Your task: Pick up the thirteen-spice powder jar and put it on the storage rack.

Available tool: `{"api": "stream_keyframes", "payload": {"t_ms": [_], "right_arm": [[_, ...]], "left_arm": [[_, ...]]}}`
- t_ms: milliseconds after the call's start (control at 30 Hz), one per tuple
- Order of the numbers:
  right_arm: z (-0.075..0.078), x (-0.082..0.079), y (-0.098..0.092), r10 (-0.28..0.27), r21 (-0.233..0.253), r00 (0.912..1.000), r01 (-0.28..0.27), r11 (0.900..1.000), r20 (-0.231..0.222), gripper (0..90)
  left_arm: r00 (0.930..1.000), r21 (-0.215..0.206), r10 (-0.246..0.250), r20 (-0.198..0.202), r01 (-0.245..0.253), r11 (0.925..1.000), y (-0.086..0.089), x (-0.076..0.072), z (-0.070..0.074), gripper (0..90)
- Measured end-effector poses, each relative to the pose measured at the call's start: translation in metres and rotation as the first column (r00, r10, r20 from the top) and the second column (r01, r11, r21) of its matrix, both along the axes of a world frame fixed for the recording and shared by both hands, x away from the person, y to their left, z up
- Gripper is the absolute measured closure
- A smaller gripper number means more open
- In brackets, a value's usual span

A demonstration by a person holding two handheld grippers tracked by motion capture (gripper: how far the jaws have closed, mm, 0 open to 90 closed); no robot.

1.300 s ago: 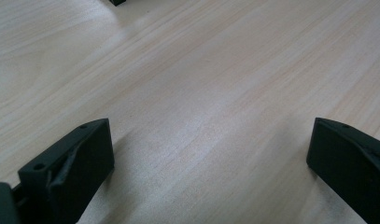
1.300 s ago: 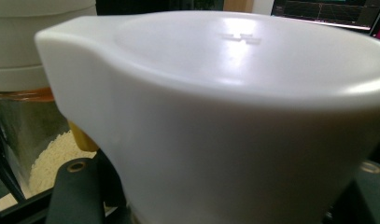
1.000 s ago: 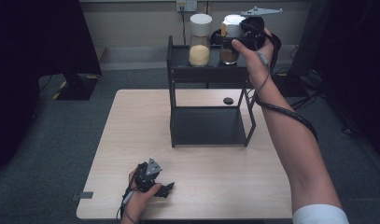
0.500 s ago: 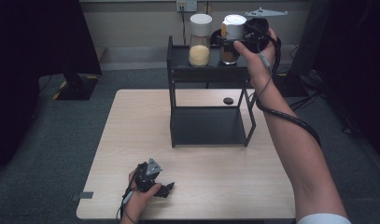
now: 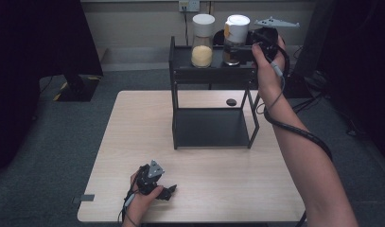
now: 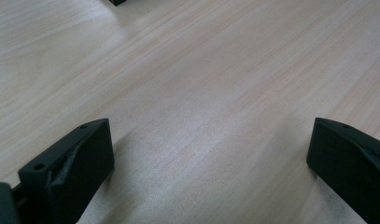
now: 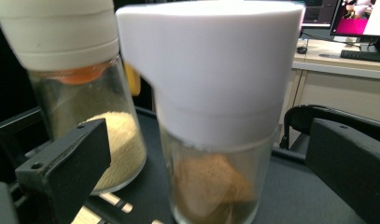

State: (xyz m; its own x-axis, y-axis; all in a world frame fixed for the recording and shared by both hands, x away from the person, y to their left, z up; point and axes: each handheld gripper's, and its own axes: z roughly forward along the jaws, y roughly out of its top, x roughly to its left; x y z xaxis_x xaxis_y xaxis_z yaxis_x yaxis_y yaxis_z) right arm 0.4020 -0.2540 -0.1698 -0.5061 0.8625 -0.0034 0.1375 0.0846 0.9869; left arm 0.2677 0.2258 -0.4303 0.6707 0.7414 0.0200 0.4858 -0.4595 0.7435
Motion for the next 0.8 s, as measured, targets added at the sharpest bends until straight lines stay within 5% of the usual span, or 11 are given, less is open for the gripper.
{"api": "stream_keyframes", "payload": {"t_ms": [800], "right_arm": [[-0.029,-0.033,-0.003,0.023,0.007,0.9996,-0.023,1.0,-0.018,0.0]], "left_arm": [[1.0,0.0,0.001,0.0,-0.001,1.0,0.0,0.0,0.0,0.0]]}}
